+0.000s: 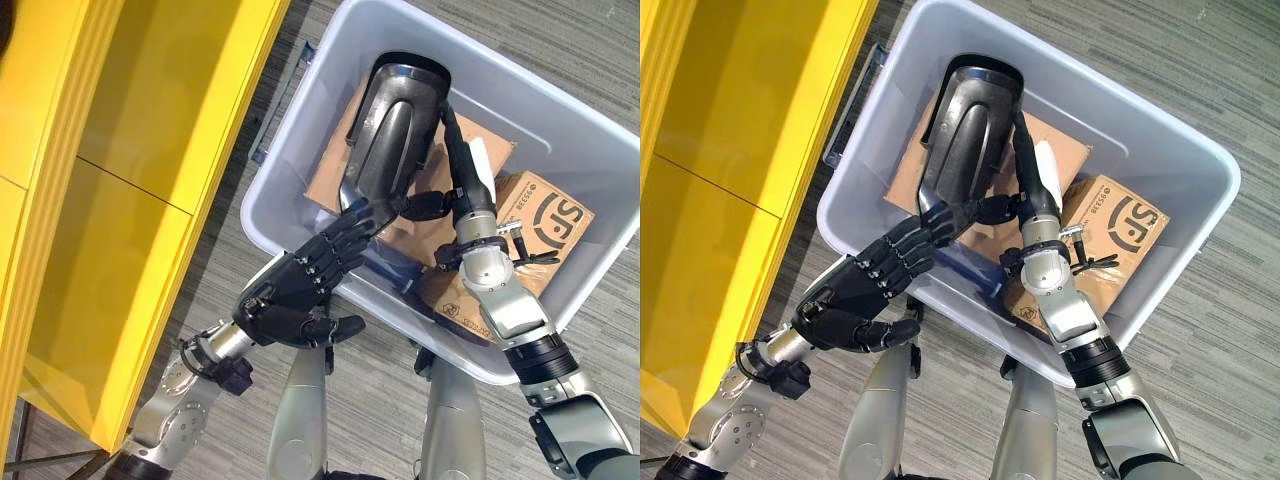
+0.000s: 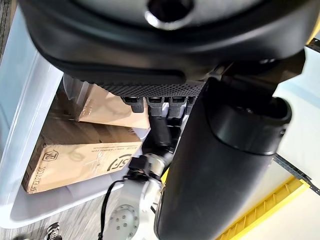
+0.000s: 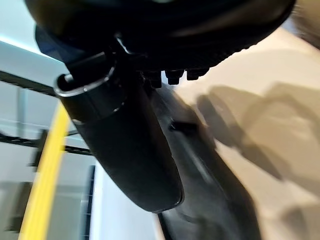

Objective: Move parts from the plastic box to the shelf.

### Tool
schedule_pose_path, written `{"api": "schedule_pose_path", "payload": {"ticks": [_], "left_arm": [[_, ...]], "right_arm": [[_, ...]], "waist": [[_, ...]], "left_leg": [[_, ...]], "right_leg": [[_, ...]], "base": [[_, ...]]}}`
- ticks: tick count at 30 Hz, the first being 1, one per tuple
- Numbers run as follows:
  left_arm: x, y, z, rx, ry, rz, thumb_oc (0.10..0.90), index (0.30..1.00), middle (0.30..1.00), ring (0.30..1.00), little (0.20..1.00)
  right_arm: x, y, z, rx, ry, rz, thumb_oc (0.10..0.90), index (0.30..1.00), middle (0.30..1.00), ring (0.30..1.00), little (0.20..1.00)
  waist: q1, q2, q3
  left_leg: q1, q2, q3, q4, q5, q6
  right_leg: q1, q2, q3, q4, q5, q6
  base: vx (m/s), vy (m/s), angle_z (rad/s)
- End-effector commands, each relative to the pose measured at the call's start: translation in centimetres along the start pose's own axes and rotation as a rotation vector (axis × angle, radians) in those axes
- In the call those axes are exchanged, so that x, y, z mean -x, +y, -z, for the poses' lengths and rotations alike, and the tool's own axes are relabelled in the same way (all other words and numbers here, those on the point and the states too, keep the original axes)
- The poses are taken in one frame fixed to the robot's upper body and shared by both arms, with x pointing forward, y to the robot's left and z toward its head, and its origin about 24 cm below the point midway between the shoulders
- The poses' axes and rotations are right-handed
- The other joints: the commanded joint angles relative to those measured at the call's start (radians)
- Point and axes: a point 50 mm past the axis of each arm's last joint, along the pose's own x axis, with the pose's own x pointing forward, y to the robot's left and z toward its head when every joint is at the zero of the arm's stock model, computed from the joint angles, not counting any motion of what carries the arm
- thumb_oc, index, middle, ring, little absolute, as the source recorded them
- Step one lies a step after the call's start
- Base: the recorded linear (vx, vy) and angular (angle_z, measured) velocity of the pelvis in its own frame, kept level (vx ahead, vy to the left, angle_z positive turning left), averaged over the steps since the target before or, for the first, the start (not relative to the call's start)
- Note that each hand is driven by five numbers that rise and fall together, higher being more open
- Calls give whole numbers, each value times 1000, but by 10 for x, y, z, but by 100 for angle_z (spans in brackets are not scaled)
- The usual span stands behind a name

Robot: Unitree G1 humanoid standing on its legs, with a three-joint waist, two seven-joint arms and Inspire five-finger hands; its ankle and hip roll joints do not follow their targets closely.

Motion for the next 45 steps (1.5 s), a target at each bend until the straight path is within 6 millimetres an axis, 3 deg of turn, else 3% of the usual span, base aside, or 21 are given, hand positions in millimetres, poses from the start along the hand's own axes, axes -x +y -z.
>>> {"api": "schedule_pose_path", "payload": {"ticks": [1,4,9,11,14,17,18,21,23,25,26,28,29,35,36,40,45], "left_arm": [[-18,-33,-17,-20,-131,195,900,1000,1000,1000,1000],[-18,-35,-15,-20,-121,208,900,1000,1000,1000,1000],[-19,-34,-12,-16,-121,199,900,1000,1000,1000,1000],[-20,-34,-11,-13,-124,194,900,1000,1000,1000,1000],[-20,-36,-10,3,-135,206,900,1000,1000,1000,1000],[-18,-37,-9,14,-132,214,900,1000,1000,1000,1000],[-16,-35,-9,7,-126,213,900,1000,1000,1000,1000],[-17,-34,-9,3,-123,210,900,1000,1000,1000,1000],[-19,-34,-8,0,-119,212,900,1000,1000,1000,1000],[-20,-33,-4,-16,-97,225,900,1000,1000,1000,1000],[-19,-33,0,-6,-84,224,900,1000,1000,1000,1000],[-21,-31,-2,-18,-88,229,900,1000,1000,1000,1000],[-20,-32,1,-10,-76,228,900,1000,1000,1000,1000],[-23,-33,-2,-17,-73,240,900,1000,1000,1000,1000],[-25,-32,-5,-26,-85,243,900,1000,1000,1000,1000],[-26,-33,-5,-33,-84,238,900,1000,1000,1000,1000],[-27,-32,-3,-29,-90,235,900,1000,1000,1000,1000]], "right_arm": [[-5,-15,-77,20,-355,-36,900,1000,1000,1000,1000],[-2,-1,-70,10,-307,-104,900,1000,1000,1000,1000],[1,6,-67,98,-360,-45,900,1000,1000,1000,1000],[4,-4,-85,375,-557,129,900,1000,1000,1000,1000],[7,-8,-103,509,-646,168,900,1000,1000,1000,1000],[3,-7,-101,486,-571,93,900,1000,1000,1000,1000],[-4,10,-74,306,-379,-53,900,1000,1000,1000,1000],[-6,22,-57,225,-259,-124,900,1000,1000,1000,1000],[-6,36,-42,195,-177,-181,900,1000,1000,1000,1000],[-4,50,-26,277,-150,-219,900,1000,1000,1000,1000],[-1,55,-19,289,-131,-243,900,1000,1000,1000,1000],[-3,57,-18,313,-125,-253,900,1000,1000,1000,1000],[1,60,-11,321,-103,-260,900,1000,1000,1000,1000],[5,62,-2,255,-56,-263,900,1000,1000,1000,1000],[3,60,-7,282,-91,-248,900,1000,1000,1000,1000],[11,68,-13,381,-132,-308,900,1000,1000,1000,1000],[16,76,-7,529,-122,-331,900,1000,1000,1000,1000]], "waist": [[-28,63,-15],[-25,66,-15],[-21,71,-15],[-21,75,-15],[-20,80,-15],[-18,87,-15],[-12,84,-15],[-5,84,-15],[1,82,-15],[12,81,-15],[9,76,-15],[15,80,-15],[10,74,-15],[6,68,-15],[10,72,-15],[3,71,-15],[2,72,-15]], "left_leg": [[5,-4,62,-16,-67,29],[-7,-4,64,-8,-67,32],[-26,-2,68,-2,-65,34],[-40,-4,65,1,-64,32],[-40,-7,65,0,-66,30],[-36,-8,67,1,-68,30],[-54,-7,62,17,-72,29],[-64,-8,58,20,-71,31],[-72,-8,55,22,-69,31],[-81,-9,46,22,-64,32],[-53,-17,41,21,-86,27],[-80,-10,42,18,-62,35],[-51,-18,39,18,-86,30],[-51,-17,38,19,-86,32],[-80,-8,41,17,-62,38],[-80,-5,44,18,-63,36],[-78,-4,49,16,-63,38]], "right_leg": [[70,40,55,-56,-54,3],[59,42,57,-47,-57,0],[40,43,56,-33,-60,-3],[23,45,57,-17,-62,-1],[21,43,58,-14,-66,-3],[19,41,61,-10,-69,-5],[1,40,58,-3,-67,-6],[-7,44,54,10,-73,-11],[-14,46,47,19,-78,-12],[-18,47,33,28,-81,-14],[6,39,39,35,-106,-6],[-18,45,26,30,-80,-13],[8,38,34,36,-105,-4],[9,37,30,28,-99,-2],[-16,45,21,18,-71,-10],[-20,47,27,15,-66,-7],[-18,44,29,14,-66,-10]], "base": [[19,46,-4],[7,14,-1],[0,0,0],[0,0,0],[21,42,-1],[30,31,4],[17,-49,3],[17,-47,2],[5,-72,5],[41,-117,5],[8,-80,2],[8,-46,5],[71,-58,7],[1,-22,3],[-61,-3,0],[-14,1,0],[0,0,0]]}}
